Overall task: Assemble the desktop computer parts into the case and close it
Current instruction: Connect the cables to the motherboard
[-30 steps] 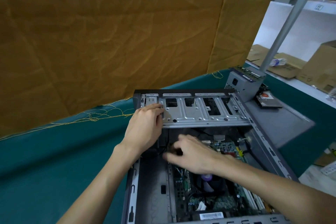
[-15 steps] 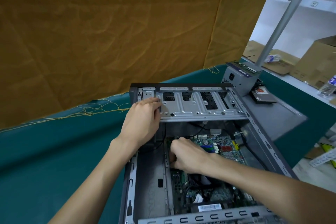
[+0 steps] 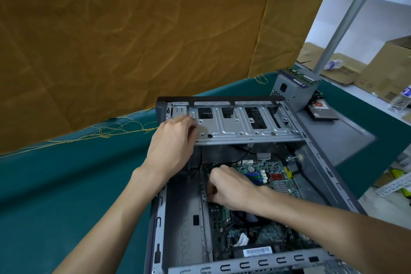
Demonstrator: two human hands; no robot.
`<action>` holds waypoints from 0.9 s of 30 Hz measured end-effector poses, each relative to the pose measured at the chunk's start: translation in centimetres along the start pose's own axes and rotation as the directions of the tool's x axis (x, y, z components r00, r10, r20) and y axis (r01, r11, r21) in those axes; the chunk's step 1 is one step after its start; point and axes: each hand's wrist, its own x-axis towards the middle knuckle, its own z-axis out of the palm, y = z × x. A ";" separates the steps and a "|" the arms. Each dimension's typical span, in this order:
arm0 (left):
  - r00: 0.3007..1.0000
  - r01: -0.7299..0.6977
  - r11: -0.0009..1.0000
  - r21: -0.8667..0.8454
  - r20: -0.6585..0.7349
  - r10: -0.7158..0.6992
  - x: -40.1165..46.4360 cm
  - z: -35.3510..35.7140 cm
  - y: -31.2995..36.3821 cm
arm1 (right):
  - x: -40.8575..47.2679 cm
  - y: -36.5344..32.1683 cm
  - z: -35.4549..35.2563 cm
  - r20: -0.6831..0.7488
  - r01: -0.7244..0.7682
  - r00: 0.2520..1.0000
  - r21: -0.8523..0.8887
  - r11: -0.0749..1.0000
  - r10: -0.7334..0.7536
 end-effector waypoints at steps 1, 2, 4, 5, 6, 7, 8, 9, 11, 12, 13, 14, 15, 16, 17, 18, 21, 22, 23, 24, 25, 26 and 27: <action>0.999 0.031 0.999 -0.035 -0.011 -0.031 0.0 -0.1 0.0 | -0.1 0.0 0.0 0.003 -0.002 1.000 -0.007 1.000 0.002; 0.998 0.062 0.996 -0.065 -0.023 -0.063 -0.1 -0.2 -0.1 | -0.1 -0.1 -0.1 0.004 0.000 1.000 -0.018 1.000 0.000; 0.998 0.047 0.997 -0.056 -0.031 -0.049 -0.2 -0.3 0.2 | -0.4 0.0 -0.5 -0.005 0.011 1.000 -0.050 0.999 -0.011; 0.999 0.017 1.000 -0.007 -0.033 -0.018 -0.2 -0.4 0.4 | -0.6 0.1 -1.0 -0.031 0.022 0.999 -0.062 0.998 -0.024; 1.000 -0.006 0.998 0.058 -0.027 0.008 -0.2 -0.5 0.8 | -0.8 0.5 -1.6 -0.085 0.036 0.996 -0.067 0.997 -0.042; 0.999 -0.025 0.994 0.107 -0.026 0.028 -0.2 -0.5 1.1 | -1.2 1.0 -2.3 -0.166 0.053 0.984 -0.067 0.996 -0.063; 0.999 -0.033 0.991 0.129 -0.020 0.035 -0.1 -0.6 1.5 | -1.6 1.7 -3.0 -0.271 0.069 0.959 -0.063 0.996 -0.083; 0.999 -0.049 0.991 0.125 -0.015 0.051 0.0 -0.5 1.9 | -2.2 2.6 -3.8 -0.390 0.090 0.914 -0.068 0.994 -0.110; 0.995 -0.104 0.992 0.074 0.023 0.102 0.4 0.0 3.3 | -3.6 4.8 -5.3 -0.643 0.131 0.743 -0.133 0.982 -0.187; 0.991 -0.126 0.992 0.012 0.050 0.125 0.8 0.5 4.0 | -4.2 6.1 -6.0 -0.733 0.109 0.648 -0.177 0.978 -0.205; 0.984 -0.144 0.989 -0.040 0.104 0.148 1.2 1.2 4.8 | -4.8 7.7 -6.6 -0.772 0.024 0.614 -0.193 0.981 -0.167; 0.966 -0.169 0.984 -0.050 0.192 0.175 1.7 2.0 5.6 | -5.2 9.1 -7.1 -0.758 -0.132 0.651 -0.164 0.977 -0.039; 0.934 -0.210 0.978 -0.023 0.293 0.207 2.3 2.9 6.2 | -5.5 10.6 -7.6 -0.696 -0.322 0.703 -0.132 0.938 0.143; 0.901 -0.250 0.968 0.030 0.374 0.221 3.0 3.9 6.8 | -5.8 12.0 -7.9 -0.599 -0.483 0.730 -0.110 0.869 0.329; 0.876 -0.290 0.953 0.092 0.427 0.226 3.6 4.9 7.2 | -6.1 12.9 -8.0 -0.495 -0.558 0.742 -0.081 0.826 0.453; 0.863 -0.332 0.931 0.154 0.447 0.234 4.1 5.8 7.5 | -6.4 13.6 -8.1 -0.408 -0.556 0.760 -0.007 0.831 0.505; 0.857 -0.404 0.869 0.285 0.451 0.250 4.6 8.0 7.2 | -6.7 14.7 -7.3 -0.366 -0.395 0.824 0.178 0.901 0.434; 0.858 -0.408 0.861 0.304 0.451 0.247 4.5 8.6 6.9 | -6.5 15.1 -7.2 -0.376 -0.361 0.830 0.201 0.911 0.412; 0.861 -0.405 0.859 0.314 0.448 0.242 4.4 8.9 6.7 | -6.3 15.4 -7.0 -0.383 -0.331 0.833 0.234 0.914 0.400; 0.864 -0.401 0.856 0.327 0.446 0.234 4.6 9.1 6.4 | -5.9 15.7 -7.0 -0.385 -0.309 0.835 0.264 0.914 0.394; 0.867 -0.395 0.855 0.337 0.444 0.225 4.8 9.2 6.3 | -5.5 16.0 -7.3 -0.387 -0.293 0.837 0.279 0.914 0.386; 0.871 -0.381 0.861 0.337 0.443 0.212 5.1 9.2 6.4 | -5.1 16.4 -7.6 -0.386 -0.278 0.843 0.285 0.917 0.375; 0.877 -0.357 0.872 0.335 0.442 0.189 5.5 9.1 6.5 | -4.6 16.6 -8.1 -0.383 -0.262 0.851 0.281 0.923 0.359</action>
